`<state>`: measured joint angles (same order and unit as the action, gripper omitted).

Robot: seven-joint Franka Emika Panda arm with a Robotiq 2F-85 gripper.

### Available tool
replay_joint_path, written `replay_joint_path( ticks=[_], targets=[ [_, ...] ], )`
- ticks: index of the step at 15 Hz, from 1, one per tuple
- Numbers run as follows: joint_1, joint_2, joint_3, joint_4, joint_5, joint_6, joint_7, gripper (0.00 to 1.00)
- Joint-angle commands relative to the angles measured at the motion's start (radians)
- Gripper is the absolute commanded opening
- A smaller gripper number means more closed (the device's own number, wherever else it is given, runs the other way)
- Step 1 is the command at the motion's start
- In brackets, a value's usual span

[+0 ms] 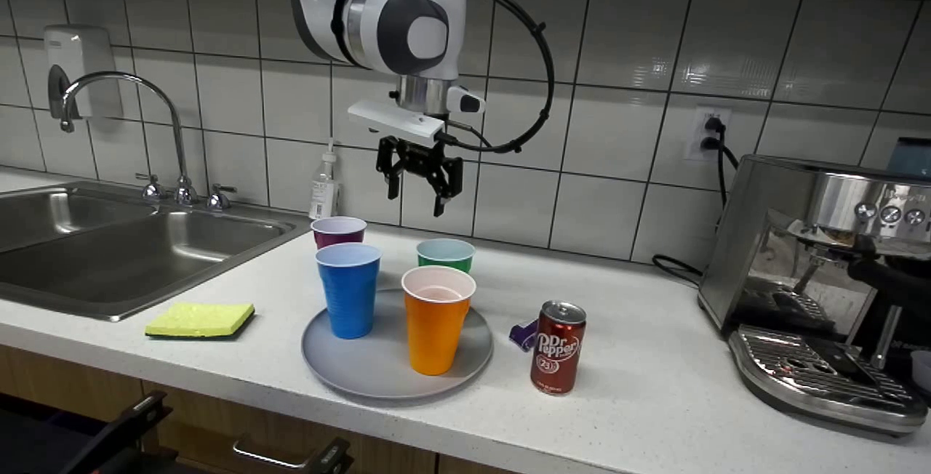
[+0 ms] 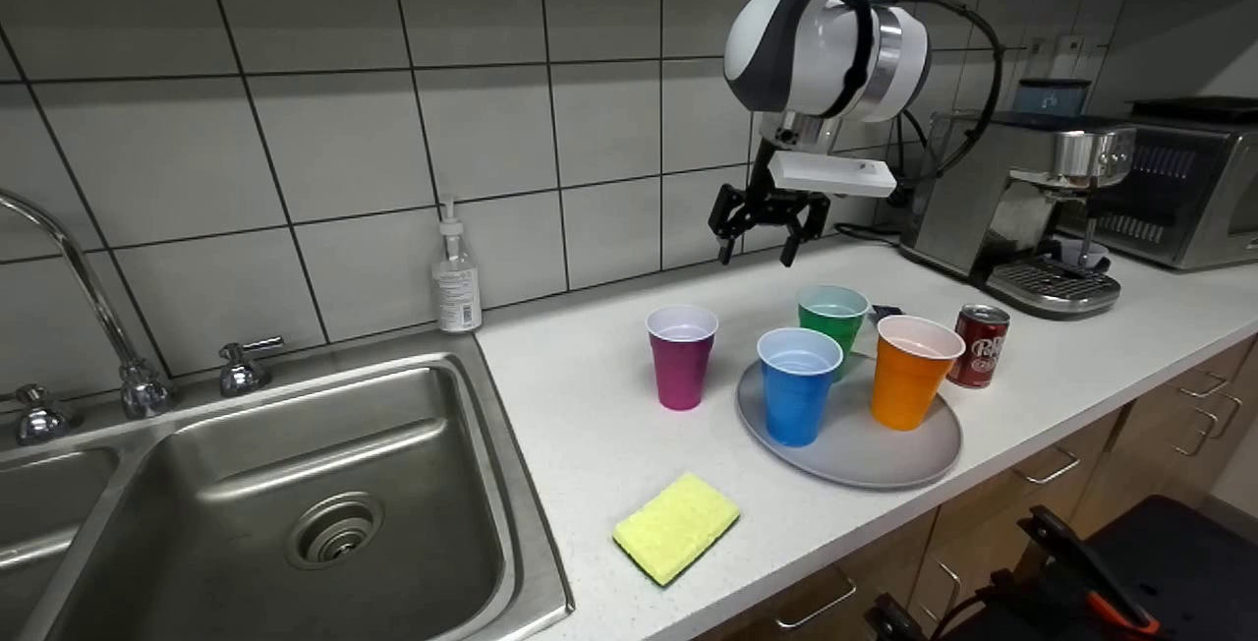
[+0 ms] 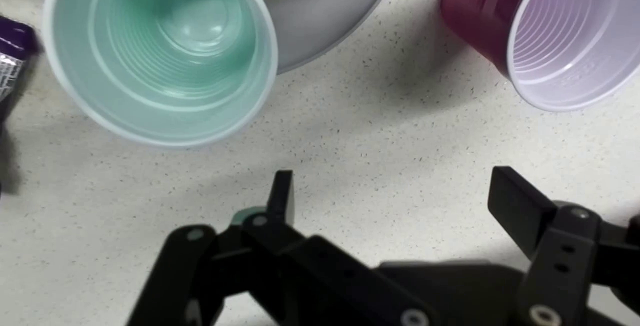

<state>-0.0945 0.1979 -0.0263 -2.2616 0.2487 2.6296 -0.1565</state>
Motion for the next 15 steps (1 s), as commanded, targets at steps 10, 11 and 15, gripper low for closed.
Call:
replay_joint_path(
  ticks=[10,11,15],
  targets=[
    [-0.011,-0.023,0.033,-0.003,0.036,-0.018,-0.056,1.0],
    [-0.011,-0.032,0.04,-0.009,0.041,-0.018,-0.071,1.0],
    [-0.014,-0.054,0.057,-0.023,0.062,-0.021,-0.148,1.0]
  ],
)
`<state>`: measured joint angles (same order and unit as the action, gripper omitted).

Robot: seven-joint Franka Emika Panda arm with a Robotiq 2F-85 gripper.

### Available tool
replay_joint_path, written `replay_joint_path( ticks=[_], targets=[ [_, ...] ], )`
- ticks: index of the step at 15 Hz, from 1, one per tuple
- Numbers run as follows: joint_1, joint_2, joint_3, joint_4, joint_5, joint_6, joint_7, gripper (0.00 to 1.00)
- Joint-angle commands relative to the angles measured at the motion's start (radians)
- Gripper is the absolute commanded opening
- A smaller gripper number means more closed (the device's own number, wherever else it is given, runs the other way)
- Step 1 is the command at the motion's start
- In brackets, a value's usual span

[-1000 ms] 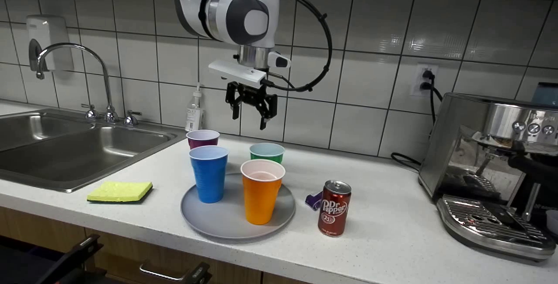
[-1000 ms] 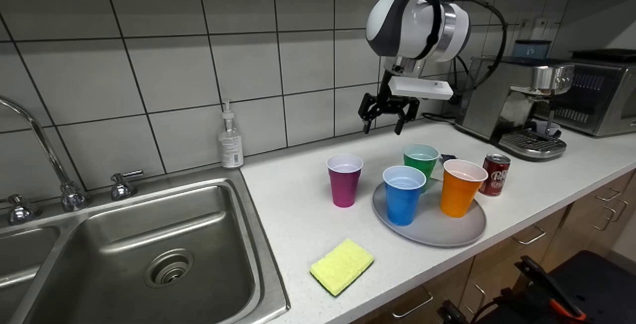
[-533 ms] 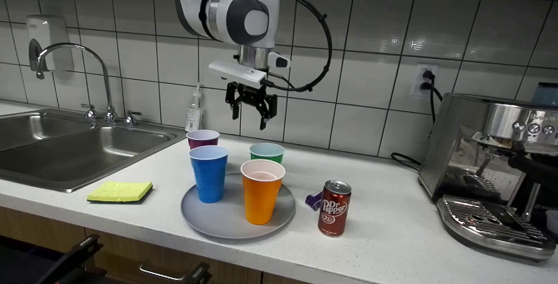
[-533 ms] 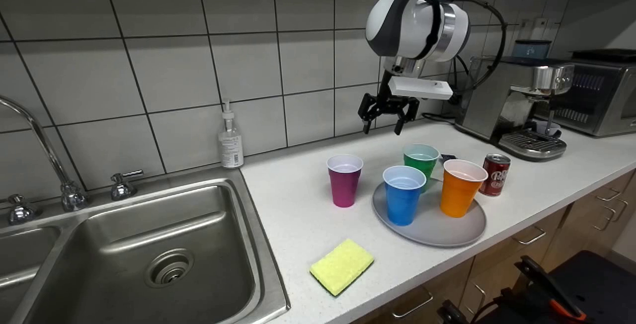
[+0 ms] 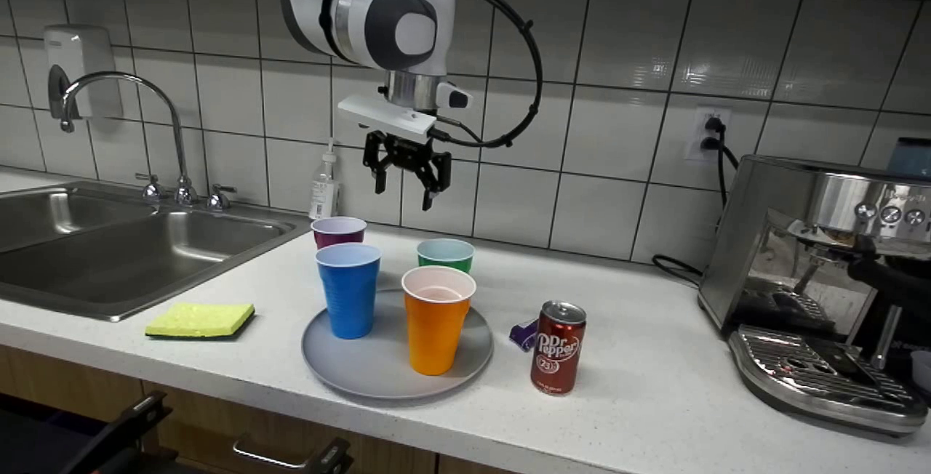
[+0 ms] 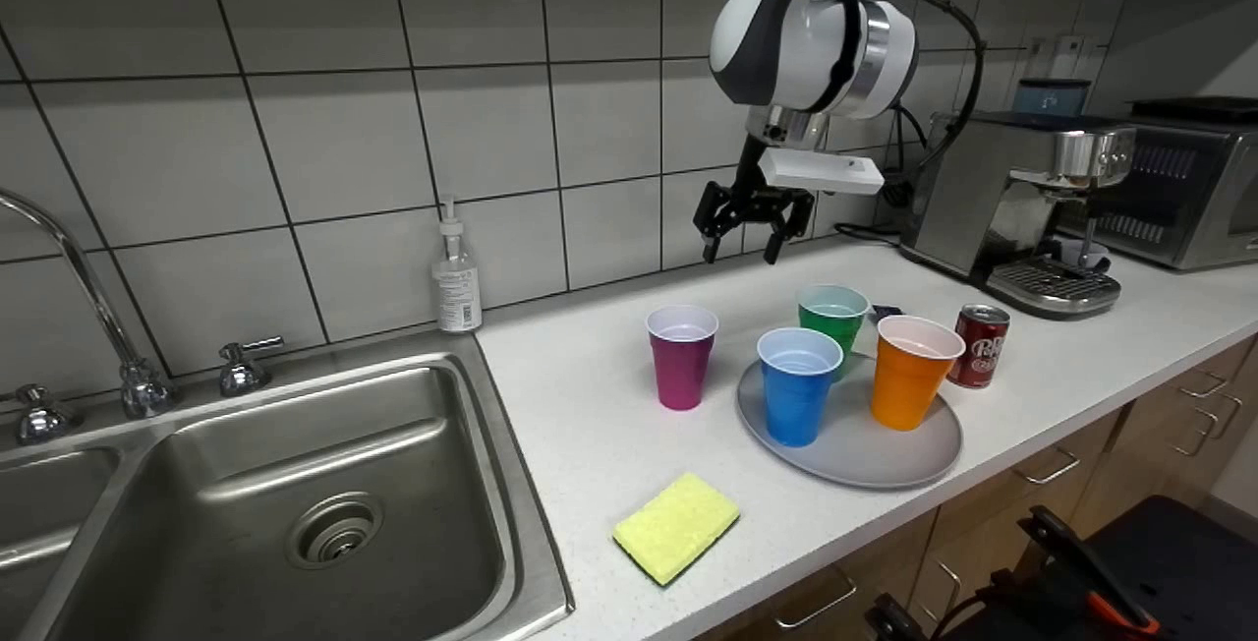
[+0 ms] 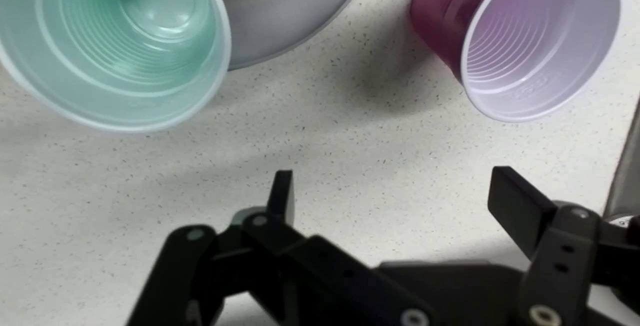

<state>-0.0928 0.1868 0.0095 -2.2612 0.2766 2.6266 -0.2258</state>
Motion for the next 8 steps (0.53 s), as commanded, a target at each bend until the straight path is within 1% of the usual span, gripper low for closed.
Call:
replay_joint_path(
  ticks=[1,8],
  targets=[
    [-0.015,-0.045,0.022,-0.025,0.034,-0.022,-0.096,1.0],
    [-0.009,-0.029,0.023,-0.045,0.014,-0.009,-0.173,1.0]
  ],
)
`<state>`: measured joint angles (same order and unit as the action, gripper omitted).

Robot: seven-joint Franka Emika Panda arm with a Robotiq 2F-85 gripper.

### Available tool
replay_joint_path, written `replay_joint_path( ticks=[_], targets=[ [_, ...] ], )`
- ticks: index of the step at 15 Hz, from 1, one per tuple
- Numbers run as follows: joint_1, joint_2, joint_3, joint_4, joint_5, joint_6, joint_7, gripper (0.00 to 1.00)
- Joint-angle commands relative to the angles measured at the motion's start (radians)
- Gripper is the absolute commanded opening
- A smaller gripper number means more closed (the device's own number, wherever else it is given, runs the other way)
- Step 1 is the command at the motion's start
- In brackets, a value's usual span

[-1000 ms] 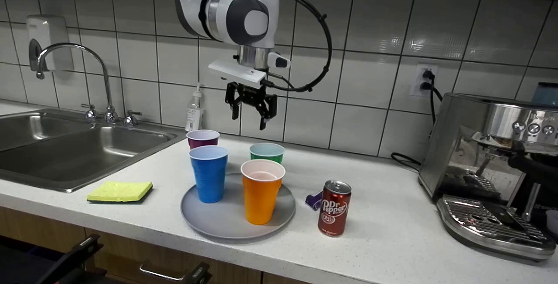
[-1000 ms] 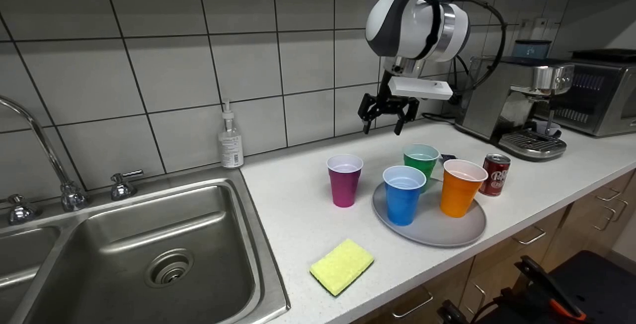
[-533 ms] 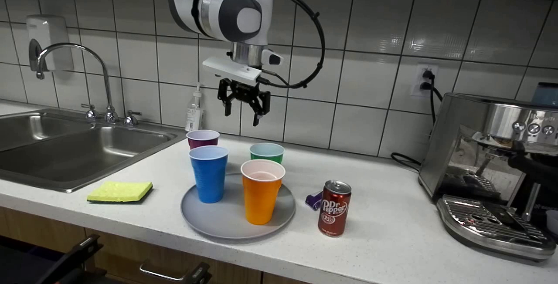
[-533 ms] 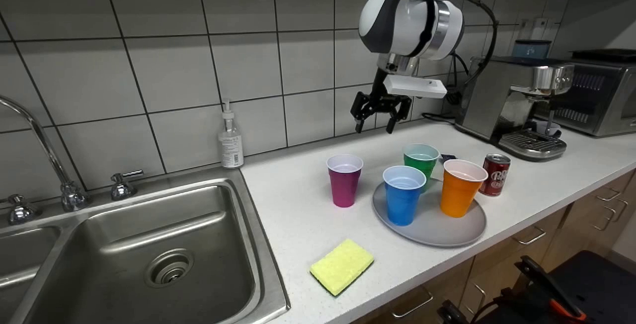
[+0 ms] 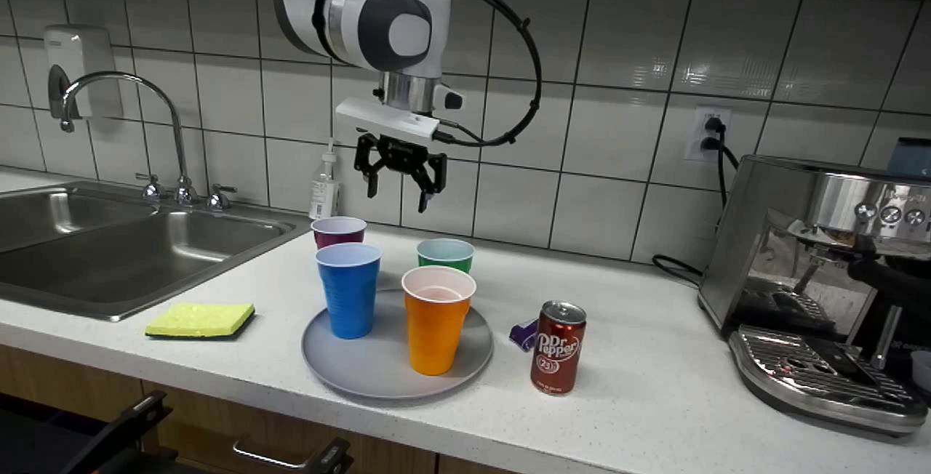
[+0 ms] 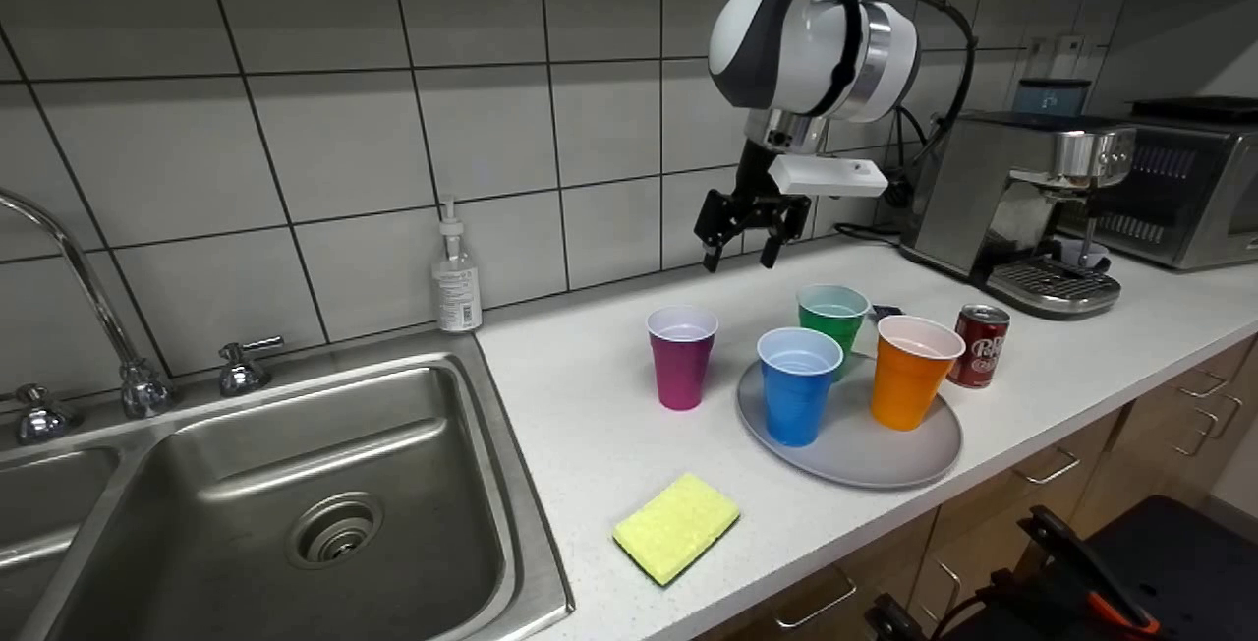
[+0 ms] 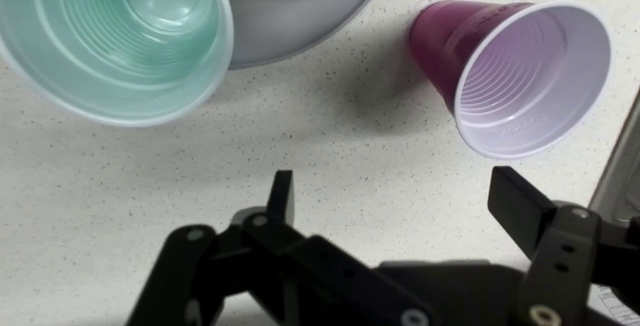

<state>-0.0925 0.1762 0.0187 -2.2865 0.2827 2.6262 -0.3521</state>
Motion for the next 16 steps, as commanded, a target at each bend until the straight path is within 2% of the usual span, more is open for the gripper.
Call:
replay_joint_path(
  ticks=[1,8,16],
  targets=[
    [-0.008,-0.017,0.016,-0.023,0.008,-0.007,-0.054,1.0],
    [0.001,-0.002,0.04,-0.033,0.001,-0.002,-0.109,1.0],
    [0.024,0.045,0.053,-0.024,-0.042,0.02,-0.087,1.0]
  ],
)
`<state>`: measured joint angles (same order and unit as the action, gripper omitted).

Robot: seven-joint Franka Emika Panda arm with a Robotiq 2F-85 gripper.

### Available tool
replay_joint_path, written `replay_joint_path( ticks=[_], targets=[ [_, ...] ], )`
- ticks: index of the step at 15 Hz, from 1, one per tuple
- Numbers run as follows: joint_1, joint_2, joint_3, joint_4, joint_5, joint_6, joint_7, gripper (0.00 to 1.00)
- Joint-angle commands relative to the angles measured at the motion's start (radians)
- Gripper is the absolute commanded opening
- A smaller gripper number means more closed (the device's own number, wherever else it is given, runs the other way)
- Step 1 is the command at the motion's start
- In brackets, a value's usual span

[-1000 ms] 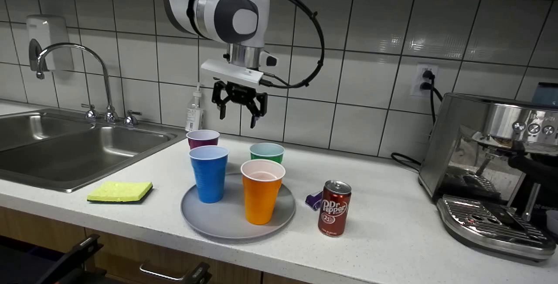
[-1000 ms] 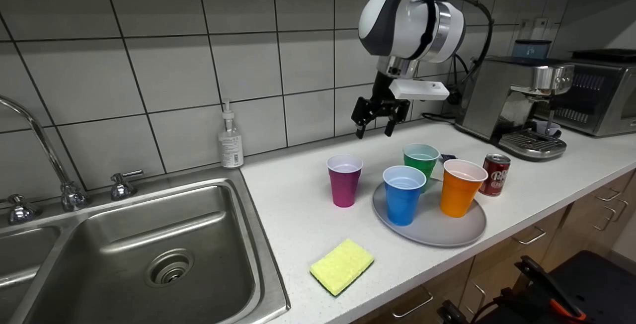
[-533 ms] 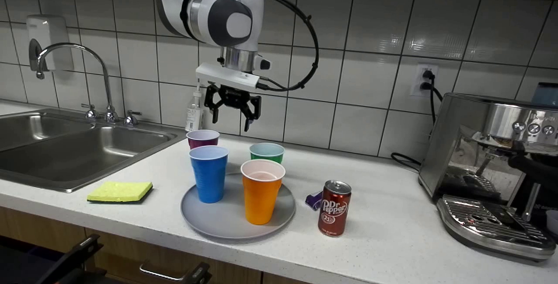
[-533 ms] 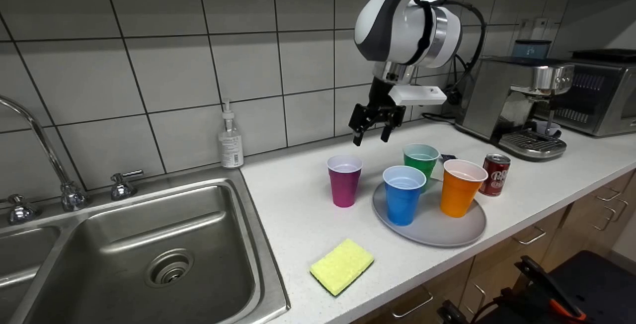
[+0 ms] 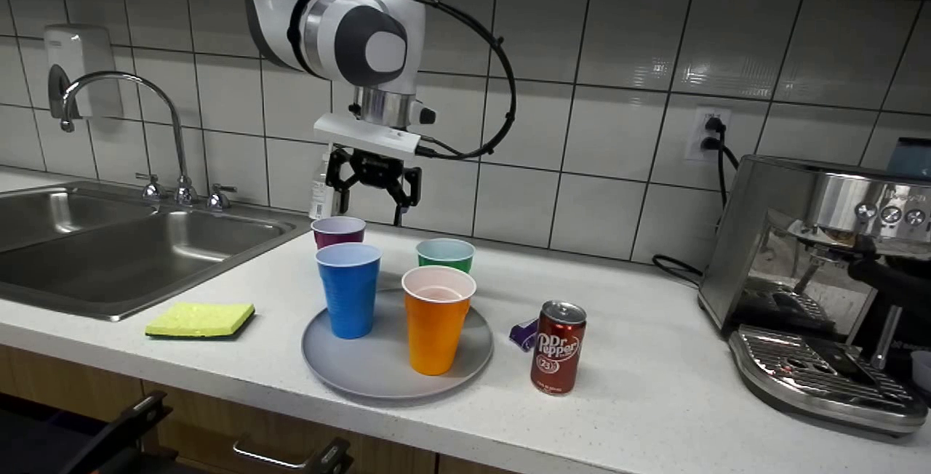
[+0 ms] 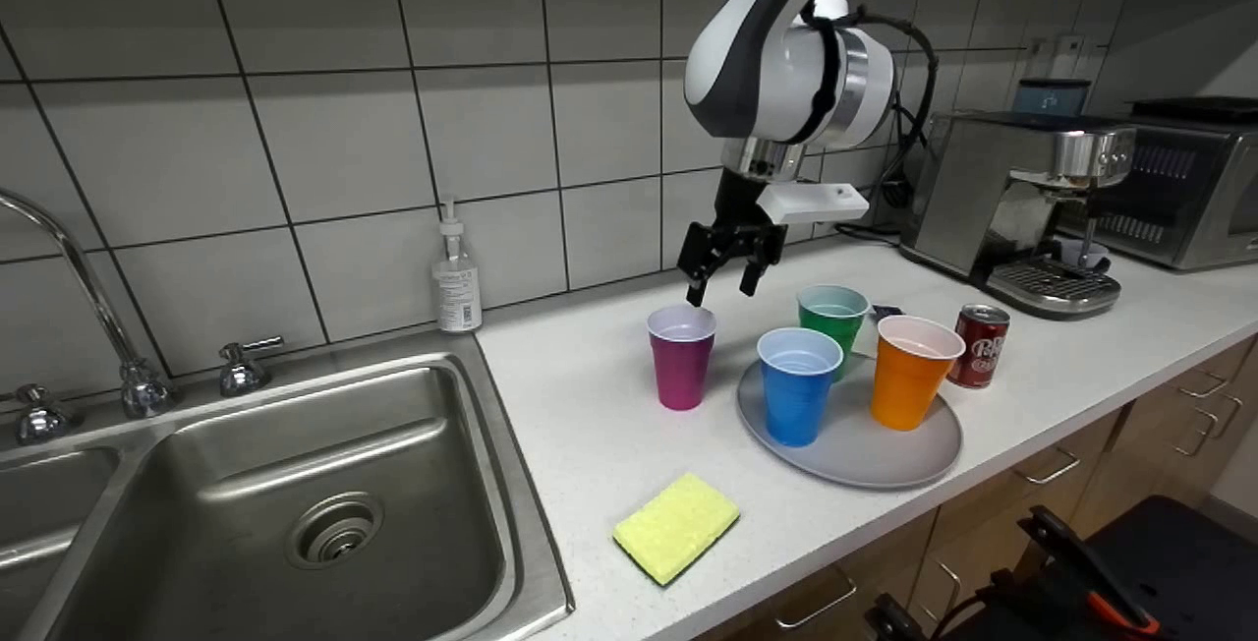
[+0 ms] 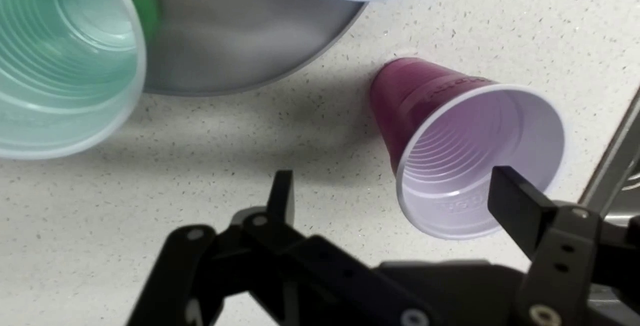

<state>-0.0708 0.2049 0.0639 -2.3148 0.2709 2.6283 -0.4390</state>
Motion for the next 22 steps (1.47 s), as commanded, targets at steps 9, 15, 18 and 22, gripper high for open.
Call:
replay_joint_path(
  ticks=[9,15,18,22],
  targets=[
    [0.014,0.05,0.011,0.003,-0.127,0.062,0.019,1.0],
    [0.011,0.052,0.019,-0.001,-0.128,0.073,0.014,0.42],
    [0.01,0.052,0.023,-0.004,-0.123,0.077,0.012,0.18],
    [0.009,0.052,0.031,-0.011,-0.118,0.085,0.013,0.0]
  ],
)
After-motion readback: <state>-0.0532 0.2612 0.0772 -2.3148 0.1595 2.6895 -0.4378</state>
